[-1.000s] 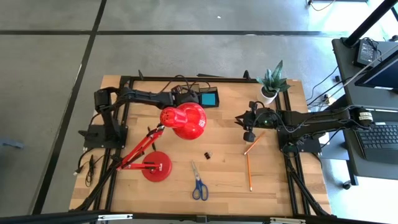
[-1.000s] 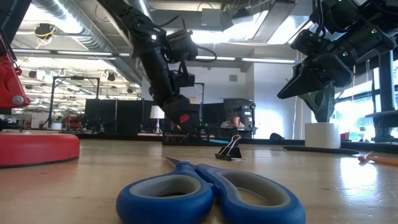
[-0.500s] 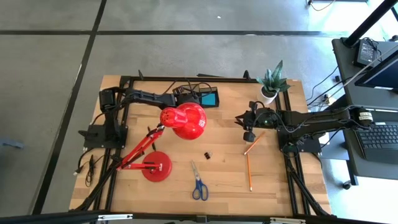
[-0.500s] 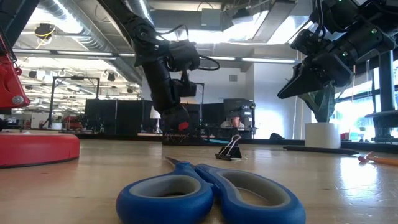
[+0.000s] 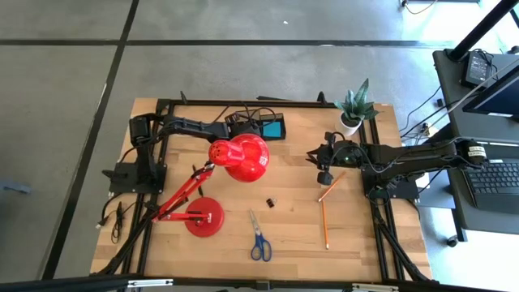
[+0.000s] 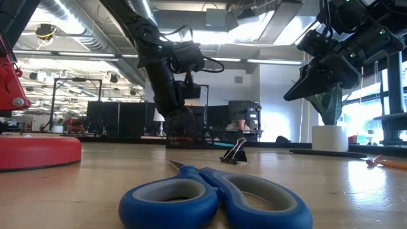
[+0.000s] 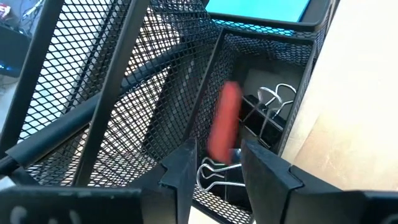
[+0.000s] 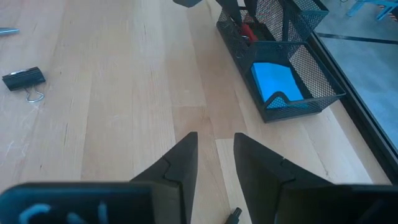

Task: Pick and place office supplies into organizer
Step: Put the eraser into the desk organizer, then put the binder clip into the desk organizer

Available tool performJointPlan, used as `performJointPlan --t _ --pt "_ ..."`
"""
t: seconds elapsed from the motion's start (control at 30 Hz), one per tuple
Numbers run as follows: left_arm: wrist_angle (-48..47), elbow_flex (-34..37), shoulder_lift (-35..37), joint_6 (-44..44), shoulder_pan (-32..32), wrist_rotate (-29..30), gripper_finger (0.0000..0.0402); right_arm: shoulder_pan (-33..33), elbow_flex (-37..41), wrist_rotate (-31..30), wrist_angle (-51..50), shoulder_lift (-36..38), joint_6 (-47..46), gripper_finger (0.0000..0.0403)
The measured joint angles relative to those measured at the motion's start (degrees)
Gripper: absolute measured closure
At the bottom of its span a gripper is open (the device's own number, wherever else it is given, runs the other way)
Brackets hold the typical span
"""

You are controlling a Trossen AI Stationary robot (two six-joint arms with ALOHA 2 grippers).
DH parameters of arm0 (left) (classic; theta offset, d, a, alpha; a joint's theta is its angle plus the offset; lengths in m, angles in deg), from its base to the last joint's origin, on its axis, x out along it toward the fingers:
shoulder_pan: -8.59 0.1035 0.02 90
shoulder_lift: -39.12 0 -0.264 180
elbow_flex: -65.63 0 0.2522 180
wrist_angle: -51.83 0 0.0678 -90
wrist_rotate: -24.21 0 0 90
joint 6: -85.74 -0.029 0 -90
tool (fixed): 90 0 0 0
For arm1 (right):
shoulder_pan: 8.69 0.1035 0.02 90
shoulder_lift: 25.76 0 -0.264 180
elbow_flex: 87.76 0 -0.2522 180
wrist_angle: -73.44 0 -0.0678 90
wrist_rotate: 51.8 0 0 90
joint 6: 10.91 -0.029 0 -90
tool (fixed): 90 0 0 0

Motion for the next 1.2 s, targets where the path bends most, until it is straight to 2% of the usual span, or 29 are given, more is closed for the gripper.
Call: performJointPlan --t 0.2,0.43,0.53,0.7,0.8,0.93,1.2 --pt "-0.14 0.00 0.26 0.05 -0.06 -0.07 0.0272 -0.01 0.00 0.00 0.00 0.00 0.00 0.0295" --pt "0.02 0.00 4.35 3.18 -2.73 -0.42 0.0274 0.00 0.00 0.12 0.00 0.00 -0.30 0.0295" --pt "0.21 0.00 6.60 4.73 -4.36 -4.91 0.0275 -0.02 0.00 3.74 0.25 0.00 -3.75 0.0295" --pt "0.49 0.00 8.62 9.59 -7.90 -19.17 0.0279 -0.02 0.00 12.56 1.88 0.00 -17.53 0.0295" --pt "0.71 0.00 8.57 11.63 -10.66 -24.89 0.0282 0.00 0.00 14.68 1.83 0.00 -20.63 0.0295" --pt "2.33 0.00 7.03 10.69 -15.12 -25.90 0.0286 0.00 0.00 14.71 1.85 0.00 -21.66 0.0295" --pt "17.94 0.00 3.18 1.41 -22.22 -25.39 0.0277 0.00 0.00 14.69 2.14 0.00 -21.59 0.0295"
